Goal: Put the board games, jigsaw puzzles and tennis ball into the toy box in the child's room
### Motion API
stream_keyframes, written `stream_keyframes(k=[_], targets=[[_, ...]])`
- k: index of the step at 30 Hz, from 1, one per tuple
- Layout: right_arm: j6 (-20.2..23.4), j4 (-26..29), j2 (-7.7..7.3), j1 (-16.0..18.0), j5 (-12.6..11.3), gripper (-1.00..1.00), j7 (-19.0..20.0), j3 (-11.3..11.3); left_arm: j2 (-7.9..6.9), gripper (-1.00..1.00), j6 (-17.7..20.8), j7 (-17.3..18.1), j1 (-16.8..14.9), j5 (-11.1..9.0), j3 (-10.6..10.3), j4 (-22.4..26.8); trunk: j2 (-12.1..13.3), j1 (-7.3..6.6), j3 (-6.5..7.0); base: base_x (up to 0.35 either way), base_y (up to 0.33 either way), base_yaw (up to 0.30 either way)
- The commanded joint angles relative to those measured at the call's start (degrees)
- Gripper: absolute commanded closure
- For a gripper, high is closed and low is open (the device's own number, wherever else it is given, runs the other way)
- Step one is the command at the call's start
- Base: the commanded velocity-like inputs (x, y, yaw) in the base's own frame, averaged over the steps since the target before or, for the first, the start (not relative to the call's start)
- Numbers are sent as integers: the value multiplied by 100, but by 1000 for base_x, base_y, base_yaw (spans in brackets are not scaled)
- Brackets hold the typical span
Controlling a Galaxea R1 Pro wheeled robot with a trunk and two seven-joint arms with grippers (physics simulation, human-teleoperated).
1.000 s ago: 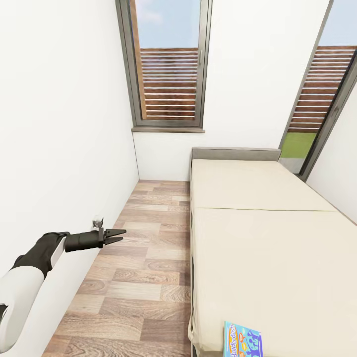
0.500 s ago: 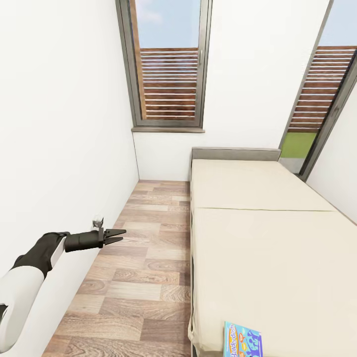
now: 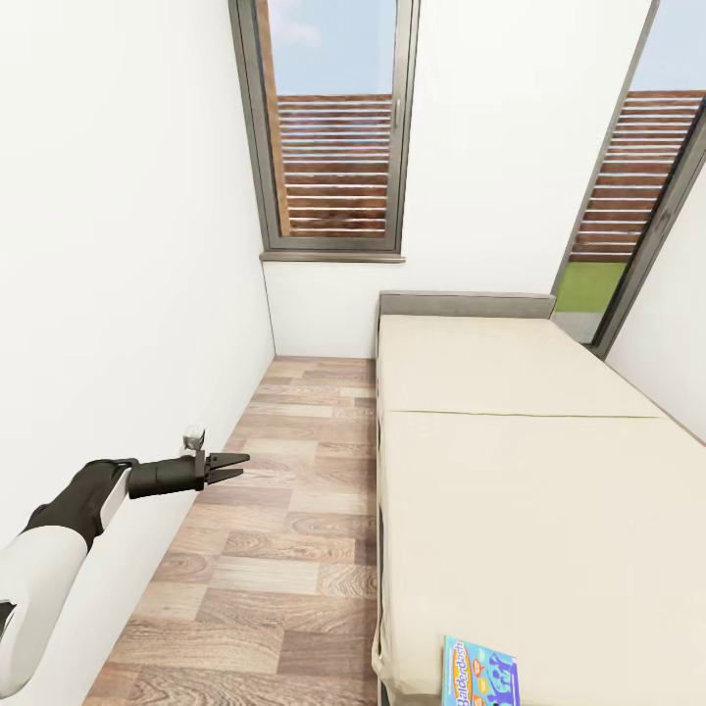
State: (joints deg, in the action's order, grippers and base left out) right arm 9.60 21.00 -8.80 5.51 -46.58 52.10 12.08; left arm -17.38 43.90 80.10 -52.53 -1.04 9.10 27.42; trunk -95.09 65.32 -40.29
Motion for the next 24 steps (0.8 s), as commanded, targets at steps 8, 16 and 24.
stream_keyframes(k=[8,16,24], targets=[[56,-4,1,3,-44,-100,20,6,6,-100,57,15,-3,-5,4,0,-2,-1,-5,-26,-31,0],[52,-3,1,3,-44,-100,20,5,7,-100,57,15,-3,-5,4,0,-2,-1,-5,-110,-121,0],[52,-1,1,3,-44,-100,20,3,7,-100,57,15,-1,-2,4,0,-2,-1,-5,-134,-22,0]])
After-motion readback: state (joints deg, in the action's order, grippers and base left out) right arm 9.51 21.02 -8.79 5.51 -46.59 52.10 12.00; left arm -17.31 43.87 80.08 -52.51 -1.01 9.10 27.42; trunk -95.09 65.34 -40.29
